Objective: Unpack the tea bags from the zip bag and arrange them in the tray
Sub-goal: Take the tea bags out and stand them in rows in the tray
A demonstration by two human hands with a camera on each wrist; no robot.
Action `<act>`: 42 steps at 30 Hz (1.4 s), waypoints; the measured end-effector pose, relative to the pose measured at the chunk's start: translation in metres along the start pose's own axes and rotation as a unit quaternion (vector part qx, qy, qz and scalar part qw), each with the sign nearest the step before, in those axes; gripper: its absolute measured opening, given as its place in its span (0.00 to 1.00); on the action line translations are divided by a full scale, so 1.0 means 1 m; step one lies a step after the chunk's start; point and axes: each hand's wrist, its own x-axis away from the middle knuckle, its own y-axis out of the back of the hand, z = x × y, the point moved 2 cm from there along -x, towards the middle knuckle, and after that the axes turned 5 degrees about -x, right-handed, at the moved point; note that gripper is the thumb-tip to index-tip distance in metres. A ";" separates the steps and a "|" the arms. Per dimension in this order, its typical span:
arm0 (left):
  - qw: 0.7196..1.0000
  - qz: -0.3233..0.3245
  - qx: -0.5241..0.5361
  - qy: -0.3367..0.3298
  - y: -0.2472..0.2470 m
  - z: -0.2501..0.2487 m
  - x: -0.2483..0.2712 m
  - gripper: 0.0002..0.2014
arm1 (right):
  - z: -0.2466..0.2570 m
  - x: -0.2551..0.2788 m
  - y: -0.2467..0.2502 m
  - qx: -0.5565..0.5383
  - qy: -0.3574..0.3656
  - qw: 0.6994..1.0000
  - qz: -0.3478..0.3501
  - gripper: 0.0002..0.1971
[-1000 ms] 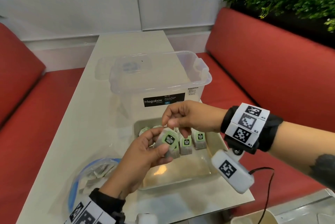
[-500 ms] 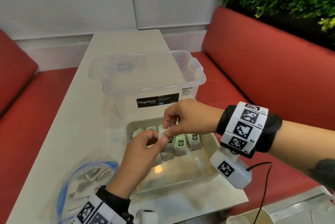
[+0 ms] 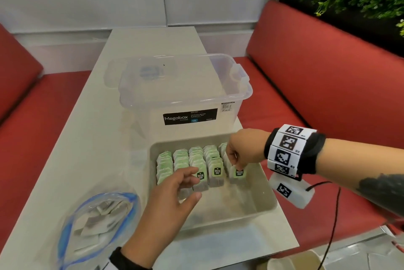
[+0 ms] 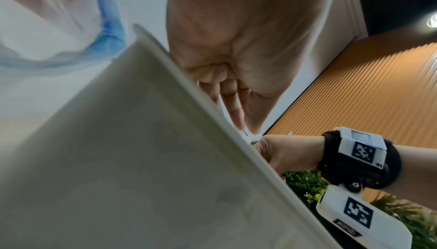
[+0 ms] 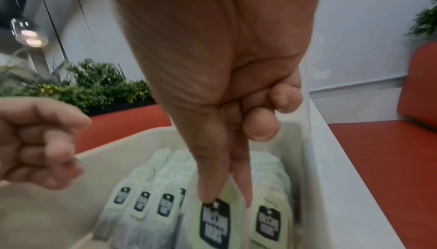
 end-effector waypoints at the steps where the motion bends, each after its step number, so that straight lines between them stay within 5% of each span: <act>1: 1.000 0.002 -0.007 -0.006 -0.001 0.002 0.002 0.24 | -0.002 -0.006 -0.003 0.017 -0.003 1.000 0.020 0.08; 16: 1.000 0.021 -0.010 -0.012 -0.005 0.010 0.010 0.22 | -0.003 -0.052 -0.011 0.118 -0.042 0.989 0.083 0.07; 28: 1.000 0.015 0.018 -0.005 -0.001 0.007 0.013 0.22 | -0.009 -0.052 -0.011 0.103 -0.051 0.992 0.047 0.02; 33: 0.995 -0.089 0.023 -0.031 0.029 0.002 0.022 0.19 | 0.008 -0.033 0.007 0.057 -0.023 0.998 -0.009 0.05; 38: 0.948 -0.260 -0.178 -0.045 0.096 0.023 0.057 0.17 | 0.068 0.004 0.024 -0.051 0.055 0.991 -0.110 0.07; 42: 0.924 -0.241 -0.297 0.009 0.123 0.067 0.087 0.11 | 0.142 0.024 0.010 -0.147 0.158 0.967 -0.138 0.04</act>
